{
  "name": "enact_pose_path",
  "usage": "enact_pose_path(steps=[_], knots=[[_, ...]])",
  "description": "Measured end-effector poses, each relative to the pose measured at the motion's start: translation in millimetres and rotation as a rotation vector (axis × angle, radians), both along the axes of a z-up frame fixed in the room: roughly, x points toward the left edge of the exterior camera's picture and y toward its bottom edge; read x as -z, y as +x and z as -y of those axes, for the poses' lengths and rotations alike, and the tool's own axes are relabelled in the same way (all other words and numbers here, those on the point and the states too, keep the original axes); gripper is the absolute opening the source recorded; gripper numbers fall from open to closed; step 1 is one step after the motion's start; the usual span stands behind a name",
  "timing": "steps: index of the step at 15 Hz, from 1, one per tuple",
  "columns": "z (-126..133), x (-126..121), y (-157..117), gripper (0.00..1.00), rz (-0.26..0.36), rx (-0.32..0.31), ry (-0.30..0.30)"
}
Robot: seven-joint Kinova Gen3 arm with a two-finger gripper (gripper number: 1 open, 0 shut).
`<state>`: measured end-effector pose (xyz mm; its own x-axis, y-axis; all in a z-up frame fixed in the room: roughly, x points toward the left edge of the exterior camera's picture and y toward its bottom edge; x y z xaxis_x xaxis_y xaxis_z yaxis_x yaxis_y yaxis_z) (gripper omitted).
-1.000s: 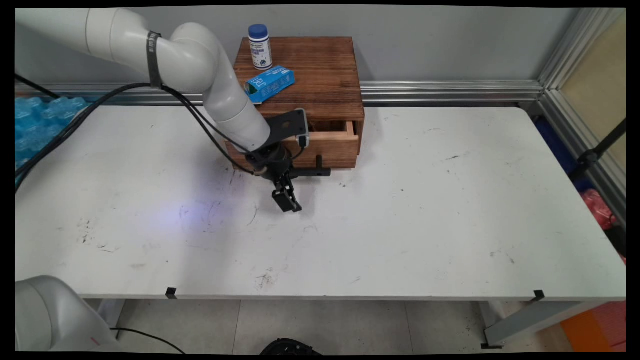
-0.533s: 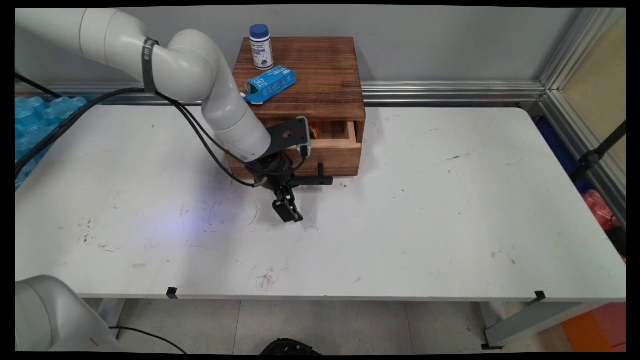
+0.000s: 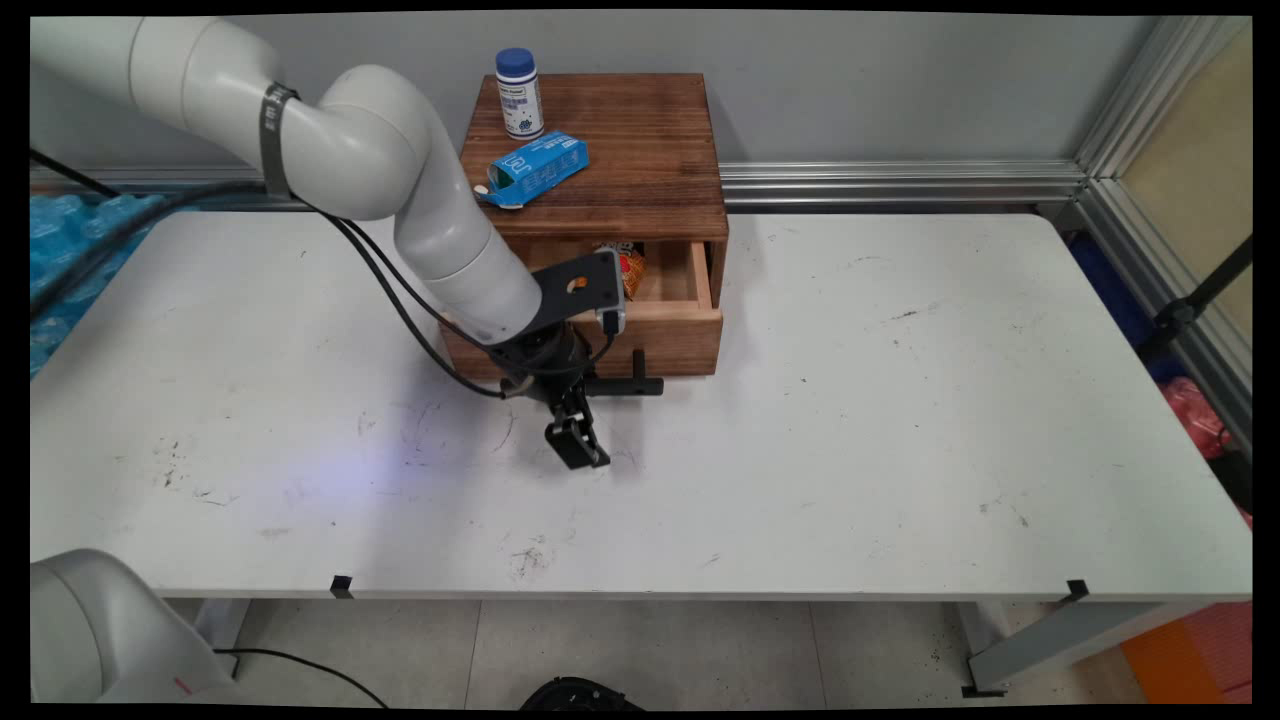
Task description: Open the drawer
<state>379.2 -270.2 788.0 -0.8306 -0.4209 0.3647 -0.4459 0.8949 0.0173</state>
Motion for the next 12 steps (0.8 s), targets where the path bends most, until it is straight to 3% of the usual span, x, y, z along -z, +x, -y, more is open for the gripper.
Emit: enact_pose_path(steps=[12], knots=[[-42.4, -9.8, -26.0, 1.0, -0.003, -0.015, 0.013]])
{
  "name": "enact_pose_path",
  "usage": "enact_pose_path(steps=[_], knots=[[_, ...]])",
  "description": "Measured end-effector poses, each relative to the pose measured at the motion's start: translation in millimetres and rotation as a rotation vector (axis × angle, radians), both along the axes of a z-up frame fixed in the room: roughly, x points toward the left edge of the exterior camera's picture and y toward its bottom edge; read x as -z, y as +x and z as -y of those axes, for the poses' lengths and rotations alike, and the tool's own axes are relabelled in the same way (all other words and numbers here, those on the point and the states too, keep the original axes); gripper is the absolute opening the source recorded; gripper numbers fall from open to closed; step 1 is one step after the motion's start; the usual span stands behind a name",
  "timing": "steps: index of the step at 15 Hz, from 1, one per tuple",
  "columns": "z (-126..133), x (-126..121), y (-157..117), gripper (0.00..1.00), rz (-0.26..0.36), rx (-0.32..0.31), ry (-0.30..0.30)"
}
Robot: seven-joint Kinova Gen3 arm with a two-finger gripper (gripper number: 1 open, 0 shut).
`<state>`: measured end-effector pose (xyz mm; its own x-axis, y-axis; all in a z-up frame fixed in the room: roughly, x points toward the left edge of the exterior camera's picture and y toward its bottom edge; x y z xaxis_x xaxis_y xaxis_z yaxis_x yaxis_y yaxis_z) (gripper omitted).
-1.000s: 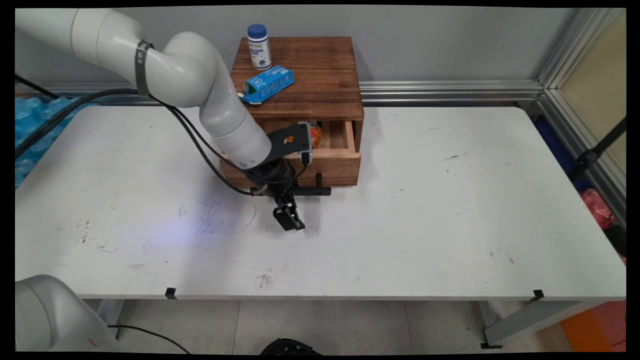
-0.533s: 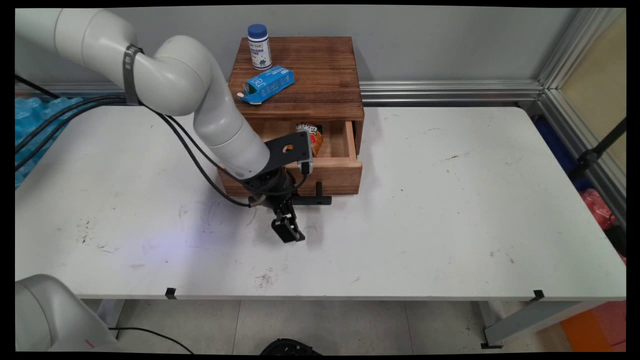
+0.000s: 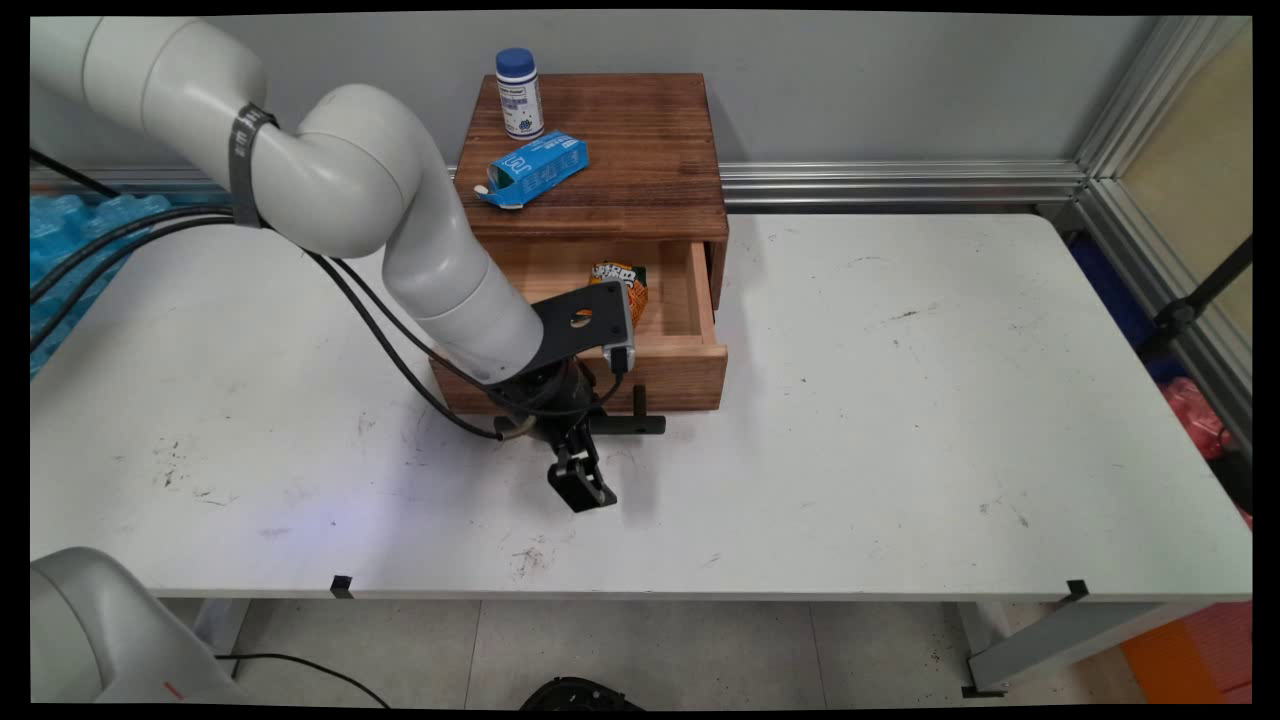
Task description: Open the drawer
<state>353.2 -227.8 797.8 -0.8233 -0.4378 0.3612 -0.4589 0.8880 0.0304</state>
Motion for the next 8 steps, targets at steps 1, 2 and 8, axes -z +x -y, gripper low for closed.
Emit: enact_pose_path(steps=[1, 2, 8], knots=[[-2.0, -0.4, -1.3, 1.0, 0.001, -0.002, 0.0], [-5.6, -1.1, -3.5, 1.0, 0.003, -0.005, 0.001], [-24.3, -3.9, -12.9, 1.0, 0.017, -0.008, 0.006]])
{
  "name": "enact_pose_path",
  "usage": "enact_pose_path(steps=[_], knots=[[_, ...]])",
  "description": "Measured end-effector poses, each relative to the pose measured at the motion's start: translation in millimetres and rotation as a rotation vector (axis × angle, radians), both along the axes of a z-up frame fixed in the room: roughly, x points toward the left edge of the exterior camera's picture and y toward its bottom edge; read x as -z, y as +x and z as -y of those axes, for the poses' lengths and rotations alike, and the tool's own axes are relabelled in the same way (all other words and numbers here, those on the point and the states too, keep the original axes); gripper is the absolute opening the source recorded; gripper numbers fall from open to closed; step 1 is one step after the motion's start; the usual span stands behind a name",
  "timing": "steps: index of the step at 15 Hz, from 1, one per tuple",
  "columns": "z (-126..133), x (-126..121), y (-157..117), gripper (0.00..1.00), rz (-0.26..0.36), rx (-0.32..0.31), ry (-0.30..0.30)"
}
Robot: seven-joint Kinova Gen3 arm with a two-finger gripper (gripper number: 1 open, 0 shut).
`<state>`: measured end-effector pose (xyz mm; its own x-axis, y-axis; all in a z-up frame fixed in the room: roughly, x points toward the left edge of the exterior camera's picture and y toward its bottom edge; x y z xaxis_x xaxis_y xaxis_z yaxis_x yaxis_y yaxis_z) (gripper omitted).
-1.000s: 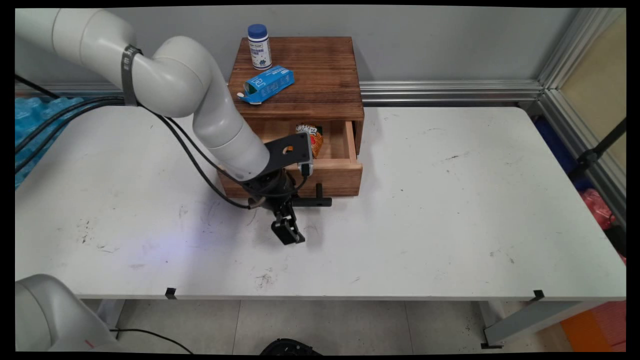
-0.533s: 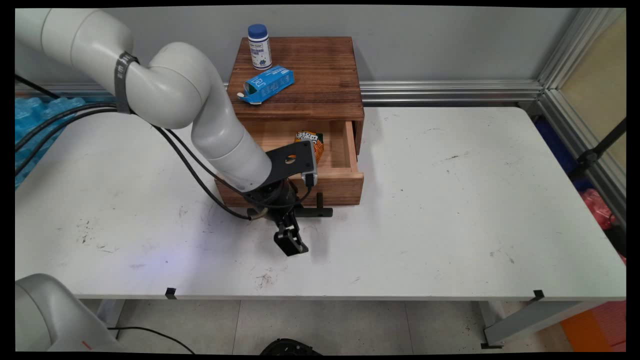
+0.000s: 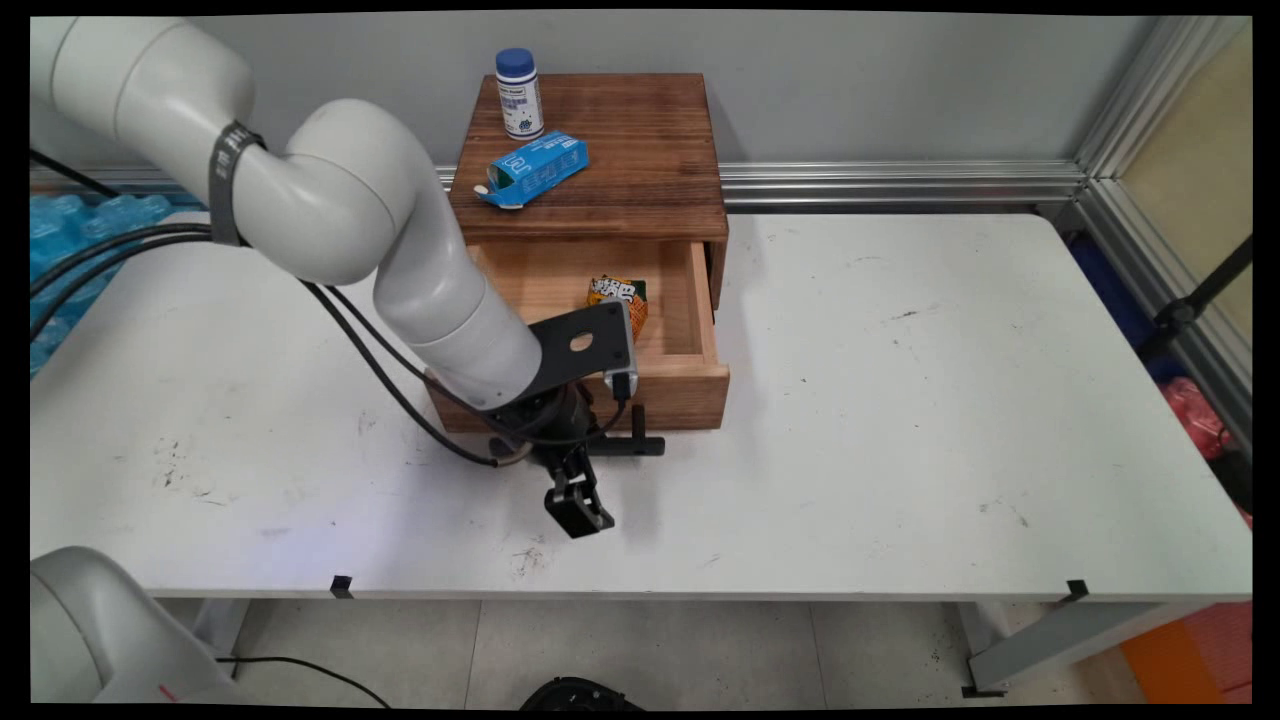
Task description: Open the drawer
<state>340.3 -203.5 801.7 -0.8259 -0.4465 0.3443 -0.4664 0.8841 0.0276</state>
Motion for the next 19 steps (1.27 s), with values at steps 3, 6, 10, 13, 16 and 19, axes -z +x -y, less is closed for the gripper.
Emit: enact_pose_path(steps=[3, 6, 10, 13, 16, 19], knots=[[-8.7, -0.6, -3.6, 1.0, 0.005, 0.002, 0.006], [-19.0, -1.1, -8.3, 1.0, 0.008, 0.006, 0.017], [-31.2, -2.2, -14.9, 1.0, 0.007, 0.014, 0.029], [-37.6, -3.6, -18.5, 1.0, 0.003, 0.02, 0.036], [-44.2, -6.6, -22.1, 1.0, -0.002, 0.027, 0.04], [-47.3, -10.4, -24.8, 1.0, -0.007, 0.032, 0.035]])
